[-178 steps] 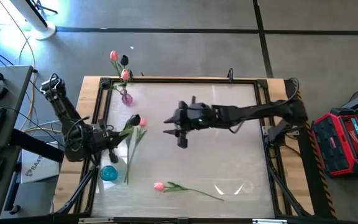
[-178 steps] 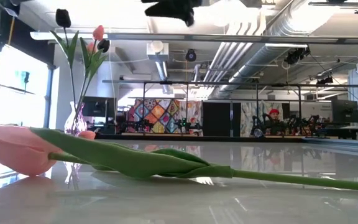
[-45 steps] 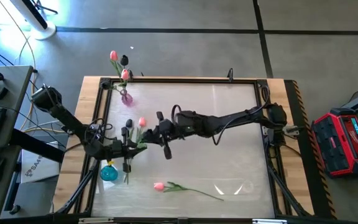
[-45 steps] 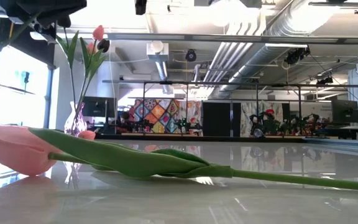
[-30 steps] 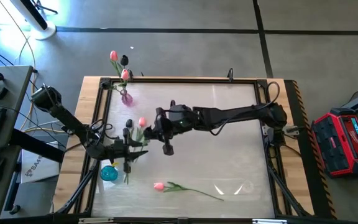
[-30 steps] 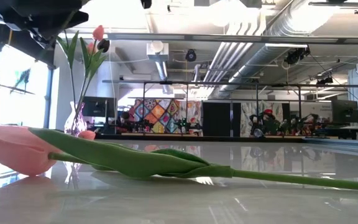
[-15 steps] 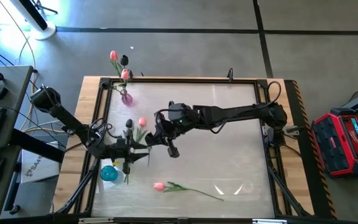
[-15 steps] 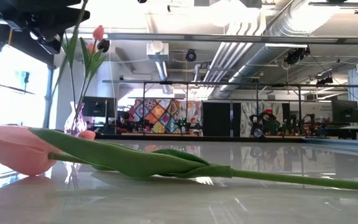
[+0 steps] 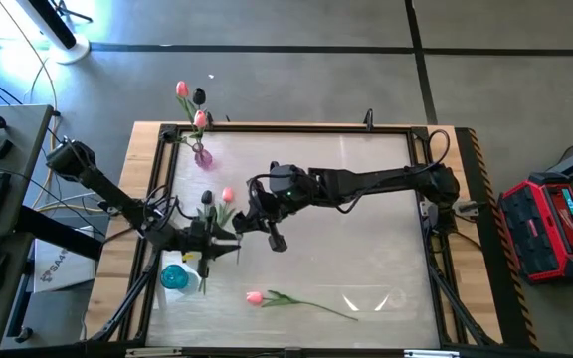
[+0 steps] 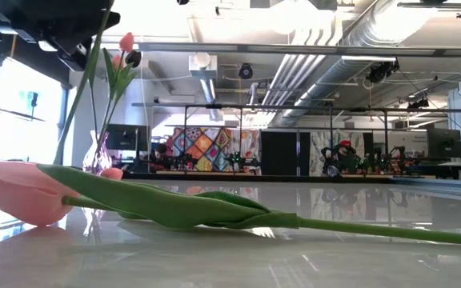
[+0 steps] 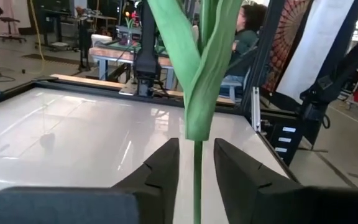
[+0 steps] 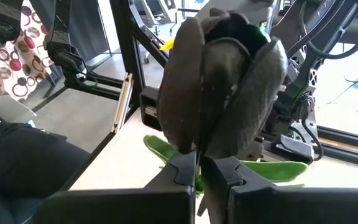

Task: Sort flowers into vase by color
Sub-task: Put the black flower into the blue glass vase

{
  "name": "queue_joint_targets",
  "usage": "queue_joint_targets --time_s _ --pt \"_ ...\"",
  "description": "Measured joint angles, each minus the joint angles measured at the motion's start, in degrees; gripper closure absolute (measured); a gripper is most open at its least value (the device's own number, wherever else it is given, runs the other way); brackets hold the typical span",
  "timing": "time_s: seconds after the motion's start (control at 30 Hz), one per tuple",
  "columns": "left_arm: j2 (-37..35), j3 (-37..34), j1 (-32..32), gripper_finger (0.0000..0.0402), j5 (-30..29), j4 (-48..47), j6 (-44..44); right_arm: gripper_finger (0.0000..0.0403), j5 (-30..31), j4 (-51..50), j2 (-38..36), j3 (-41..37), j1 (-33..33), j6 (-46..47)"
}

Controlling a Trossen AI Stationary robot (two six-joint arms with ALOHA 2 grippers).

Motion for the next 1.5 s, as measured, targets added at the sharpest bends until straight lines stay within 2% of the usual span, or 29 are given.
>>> queue_joint_targets --time_s 0.23,0.33,0.53,0.6,0.73,0.87,1.03,1.07,1.3,1.5 --pt "0.0 0.0 0.1 0.0391 0.3 -3.1 1.2 0.0403 0.2 0.0 0.0 0.0 0.0 0.1" --pt "0.0 0.0 0.0 0.0396 0.0 -3.1 3.7 0.0394 0.2 0.1 0.0 0.0 0.0 0.1" --pt "0.0 1.8 -1.1 0.0400 -2.3 -3.1 9.8 0.0316 0.1 0.5 0.0 0.0 0.0 0.7" --pt "-0.3 3.1 -3.0 0.0401 -5.6 -3.2 12.4 0.0286 0.6 0.6 0.0 0.0 0.1 2.9" --pt "-3.0 5.1 -9.5 0.0401 -18.3 -4.7 17.8 0.0239 9.1 1.4 -0.1 0.0 0.6 7.3" --pt "-7.5 5.7 -18.6 0.0401 -33.1 -5.4 19.7 0.0217 18.0 1.1 -0.1 0.0 2.1 6.1" --pt "-13.7 5.9 -31.9 0.0401 -52.1 -5.4 21.6 0.0213 19.0 1.1 -0.1 0.0 3.4 5.9" --pt "-15.1 5.9 -34.7 0.0401 -54.3 -5.3 22.3 0.0213 19.1 1.1 -0.1 0.0 3.5 5.9" --pt "-23.3 6.4 -48.9 0.0401 -54.0 -4.0 28.2 0.0213 19.2 1.1 0.9 0.0 3.6 6.4" --pt "-24.6 6.4 -56.5 0.0401 -54.0 -4.8 30.4 0.0213 19.3 1.7 1.8 0.0 3.6 7.6"
